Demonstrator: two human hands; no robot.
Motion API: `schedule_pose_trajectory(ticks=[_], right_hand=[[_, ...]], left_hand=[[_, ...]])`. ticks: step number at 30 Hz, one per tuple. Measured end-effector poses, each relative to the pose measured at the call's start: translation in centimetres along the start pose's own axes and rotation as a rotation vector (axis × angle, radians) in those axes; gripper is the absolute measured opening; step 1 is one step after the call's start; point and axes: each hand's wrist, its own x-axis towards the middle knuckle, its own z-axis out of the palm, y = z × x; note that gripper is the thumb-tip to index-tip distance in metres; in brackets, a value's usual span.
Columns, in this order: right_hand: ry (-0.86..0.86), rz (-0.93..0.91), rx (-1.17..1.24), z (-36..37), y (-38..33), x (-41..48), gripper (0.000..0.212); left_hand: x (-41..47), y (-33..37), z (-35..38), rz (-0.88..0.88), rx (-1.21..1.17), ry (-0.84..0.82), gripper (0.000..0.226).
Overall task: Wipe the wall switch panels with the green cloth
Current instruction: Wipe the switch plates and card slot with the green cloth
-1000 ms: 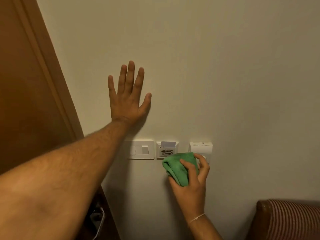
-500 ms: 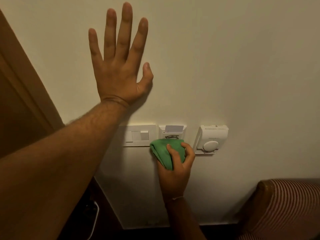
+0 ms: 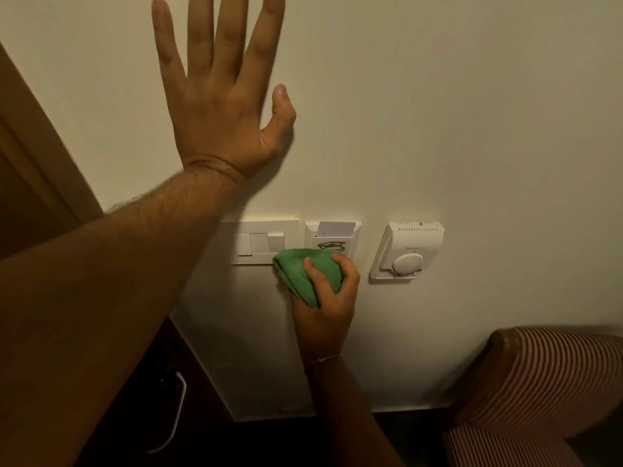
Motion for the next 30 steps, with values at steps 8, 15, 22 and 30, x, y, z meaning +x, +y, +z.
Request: schedule_pose_trajectory(ticks=[8, 15, 22, 30], right_hand=[[0.111, 0.045, -0.014, -2.1, 2.2, 0.8, 0.039], [0.113, 0.028, 0.022, -1.1, 0.5, 0.8, 0.033], [0.081, 0.029, -0.069, -2.0, 2.0, 0.8, 0.039], [0.088, 0.078, 0.021, -1.0, 0.1, 0.6, 0.034]], left_hand=[[-0.1, -0.1, 0.3, -0.008, -0.004, 0.011, 0.067], [-0.3, -0.1, 0.5, -0.016, -0.035, -0.008, 0.066], [-0.3, -0.3, 0.2, -0.03, -0.031, -0.026, 0.067], [-0.3, -0.4, 0.6, -0.006, -0.018, 0.008, 0.066]])
